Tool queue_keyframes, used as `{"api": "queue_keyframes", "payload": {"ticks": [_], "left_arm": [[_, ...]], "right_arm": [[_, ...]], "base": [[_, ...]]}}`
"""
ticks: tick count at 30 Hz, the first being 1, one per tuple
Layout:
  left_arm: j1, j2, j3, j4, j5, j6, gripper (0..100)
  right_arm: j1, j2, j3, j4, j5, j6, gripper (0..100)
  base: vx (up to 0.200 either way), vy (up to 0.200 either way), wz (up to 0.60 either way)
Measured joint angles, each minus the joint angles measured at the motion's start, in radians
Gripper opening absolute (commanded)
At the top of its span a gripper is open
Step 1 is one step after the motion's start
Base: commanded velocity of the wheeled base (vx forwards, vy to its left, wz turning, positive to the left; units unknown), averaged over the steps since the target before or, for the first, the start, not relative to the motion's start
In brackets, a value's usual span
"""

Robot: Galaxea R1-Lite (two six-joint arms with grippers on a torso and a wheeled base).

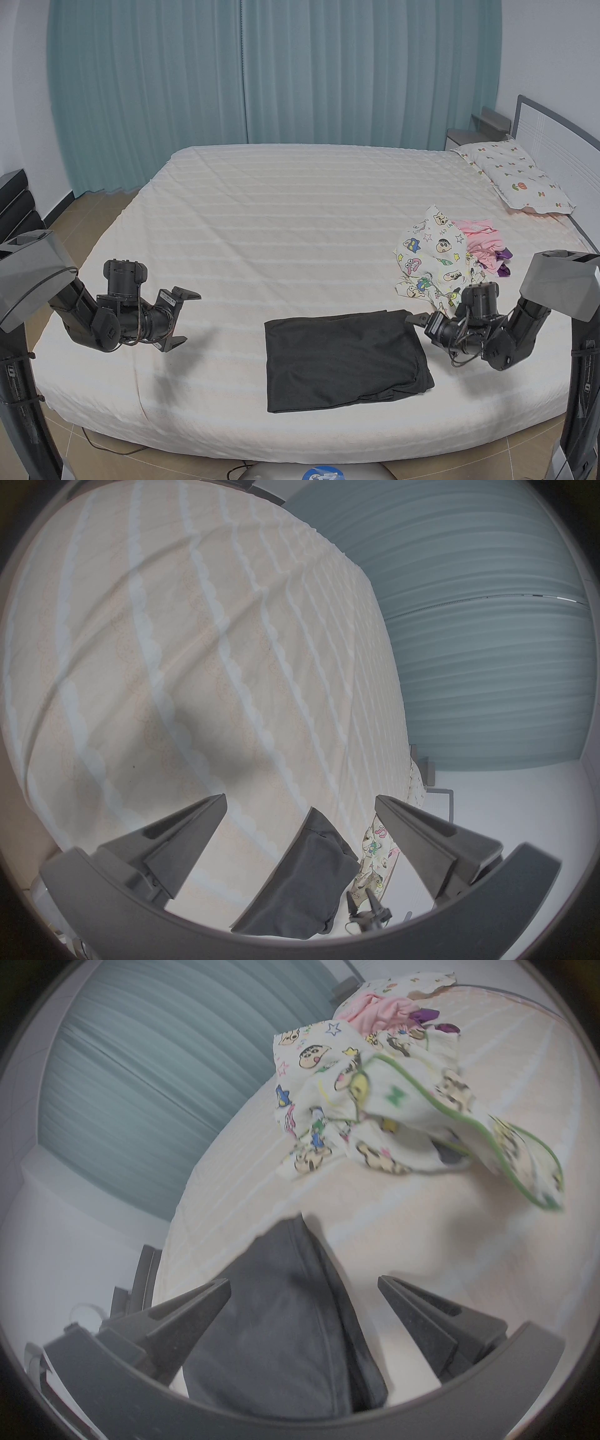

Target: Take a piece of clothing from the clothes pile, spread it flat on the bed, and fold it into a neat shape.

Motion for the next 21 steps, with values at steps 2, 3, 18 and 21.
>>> {"api": "queue_keyframes", "payload": {"ticks": [2, 3, 18, 21], "left_arm": [[0.0, 0.0, 0.0, 0.0, 0.0, 0.0, 100], [0.0, 0.0, 0.0, 0.0, 0.0, 0.0, 100], [0.0, 0.001, 0.0, 0.0, 0.0, 0.001, 100], [0.0, 0.001, -0.001, 0.0, -0.001, 0.0, 100]], "right_arm": [[0.0, -0.01, 0.097, -0.111, 0.033, -0.024, 100], [0.0, -0.012, 0.134, -0.158, 0.046, -0.035, 100], [0.016, 0.009, 0.354, -0.317, 0.124, -0.195, 0], [0.025, 0.013, 0.361, -0.317, 0.124, -0.217, 0]], "base": [[0.0, 0.0, 0.0], [0.0, 0.0, 0.0], [0.0, 0.0, 0.0], [0.0, 0.0, 0.0]]}}
